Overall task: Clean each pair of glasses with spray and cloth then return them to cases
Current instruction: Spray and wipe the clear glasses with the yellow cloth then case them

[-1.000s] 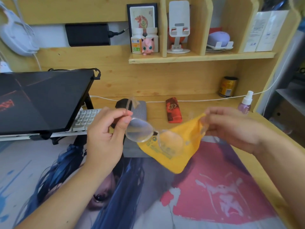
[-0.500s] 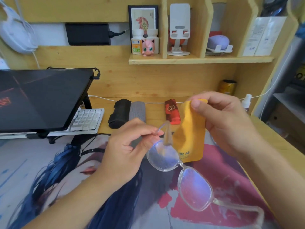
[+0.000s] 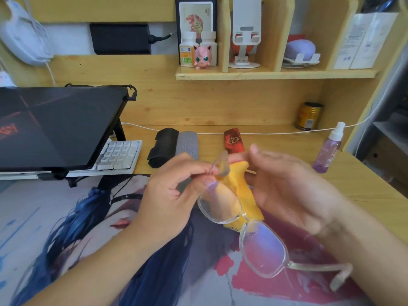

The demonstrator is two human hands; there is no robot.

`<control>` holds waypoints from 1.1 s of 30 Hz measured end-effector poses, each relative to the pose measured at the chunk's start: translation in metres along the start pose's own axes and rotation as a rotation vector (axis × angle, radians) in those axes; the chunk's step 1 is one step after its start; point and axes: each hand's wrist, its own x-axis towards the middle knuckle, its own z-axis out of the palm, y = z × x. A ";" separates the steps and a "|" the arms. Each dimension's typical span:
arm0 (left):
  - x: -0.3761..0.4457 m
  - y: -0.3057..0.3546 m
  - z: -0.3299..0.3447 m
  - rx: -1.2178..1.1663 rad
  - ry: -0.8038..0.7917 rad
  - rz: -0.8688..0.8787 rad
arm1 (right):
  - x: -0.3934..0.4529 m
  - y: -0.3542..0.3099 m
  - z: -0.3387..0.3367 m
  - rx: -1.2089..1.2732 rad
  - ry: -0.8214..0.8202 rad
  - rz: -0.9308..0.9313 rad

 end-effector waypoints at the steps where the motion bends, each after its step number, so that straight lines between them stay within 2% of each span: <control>1: 0.000 0.000 0.000 0.008 0.000 0.013 | 0.001 0.001 0.000 0.004 0.032 -0.017; 4: -0.002 -0.001 0.001 0.005 -0.009 0.022 | 0.003 0.005 0.001 -0.002 0.120 -0.060; 7: -0.003 -0.001 0.003 -0.011 -0.017 0.017 | 0.002 0.006 0.002 0.017 0.131 -0.028; 14: -0.002 -0.001 0.003 0.024 0.007 -0.025 | -0.006 0.004 0.003 -0.176 -0.019 -0.119; 20: -0.001 -0.002 0.003 -0.005 0.038 -0.051 | -0.001 0.018 0.012 -0.384 0.230 -0.267; 23: -0.004 -0.002 0.006 0.018 0.014 0.022 | 0.001 0.021 0.013 -0.463 0.277 -0.151; 27: -0.007 -0.003 0.009 -0.044 -0.016 0.045 | -0.004 0.016 0.015 -0.565 0.178 0.077; 33: -0.006 -0.001 0.008 -0.033 -0.052 0.020 | -0.008 0.014 0.015 -0.607 0.132 0.126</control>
